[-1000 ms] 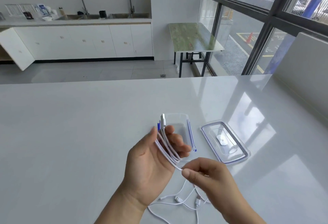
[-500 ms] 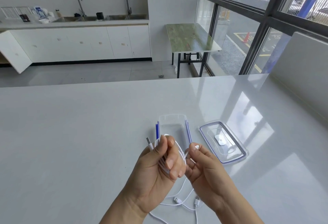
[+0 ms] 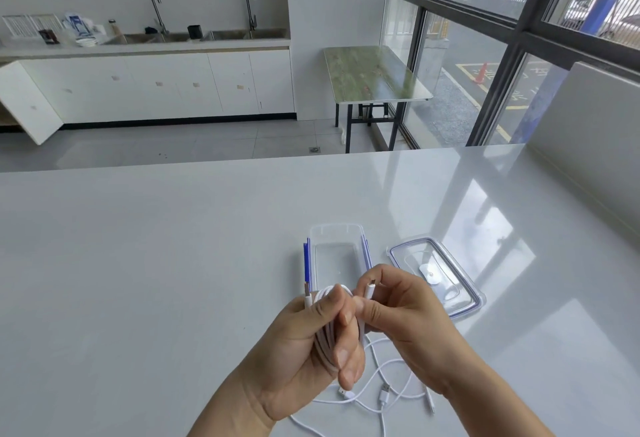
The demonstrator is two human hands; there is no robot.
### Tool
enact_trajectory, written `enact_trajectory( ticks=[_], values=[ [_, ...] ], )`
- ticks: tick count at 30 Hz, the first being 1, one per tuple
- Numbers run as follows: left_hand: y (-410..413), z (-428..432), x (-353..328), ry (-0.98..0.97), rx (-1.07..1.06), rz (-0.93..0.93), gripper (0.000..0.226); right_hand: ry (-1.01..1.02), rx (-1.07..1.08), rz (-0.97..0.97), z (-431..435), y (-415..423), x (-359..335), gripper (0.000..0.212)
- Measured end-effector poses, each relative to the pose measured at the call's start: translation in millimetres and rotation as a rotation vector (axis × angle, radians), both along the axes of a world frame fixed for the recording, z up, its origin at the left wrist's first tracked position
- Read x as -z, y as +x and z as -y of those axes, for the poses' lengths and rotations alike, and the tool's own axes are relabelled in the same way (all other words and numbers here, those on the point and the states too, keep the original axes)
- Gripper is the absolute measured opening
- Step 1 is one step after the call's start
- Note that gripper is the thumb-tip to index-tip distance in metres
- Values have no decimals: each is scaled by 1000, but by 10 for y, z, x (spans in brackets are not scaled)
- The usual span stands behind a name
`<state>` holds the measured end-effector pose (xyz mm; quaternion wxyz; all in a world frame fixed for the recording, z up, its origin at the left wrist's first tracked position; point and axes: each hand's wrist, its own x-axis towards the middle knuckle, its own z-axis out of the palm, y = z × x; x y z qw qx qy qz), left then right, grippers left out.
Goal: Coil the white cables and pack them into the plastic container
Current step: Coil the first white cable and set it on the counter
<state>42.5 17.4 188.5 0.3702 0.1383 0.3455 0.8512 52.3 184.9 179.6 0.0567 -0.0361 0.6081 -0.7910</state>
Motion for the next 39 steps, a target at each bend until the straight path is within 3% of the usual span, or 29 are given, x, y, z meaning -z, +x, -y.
enact_trajectory(
  ticks=[7,10,13,18,21,25,31,36,39],
  values=[
    [-123,2,-146,-107,98,-4,18,-225,109,8,56,73,58,36],
    [-143,-57,-199,-278,29,-8,19,-183,261,7,88,105,96,42],
    [-172,-50,-213,-379,-165,24,16,-129,379,-41,64,138,80,26],
    [-187,-127,-198,-639,-407,-259,13,-21,437,-48,-103,112,-33,17],
    [-185,-165,-166,-825,-429,-365,12,6,433,2,-167,92,-52,19],
    [-184,-135,-136,-862,-427,-360,15,11,367,52,-199,127,-55,23],
    [-217,-113,-152,-890,-501,-341,19,183,430,-12,-226,209,-117,22],
    [-232,-121,-147,-942,-555,-370,18,196,395,-97,-216,293,-157,13],
    [-240,-121,-139,-1011,-557,-432,21,304,353,-155,-202,337,-147,31]
  ],
)
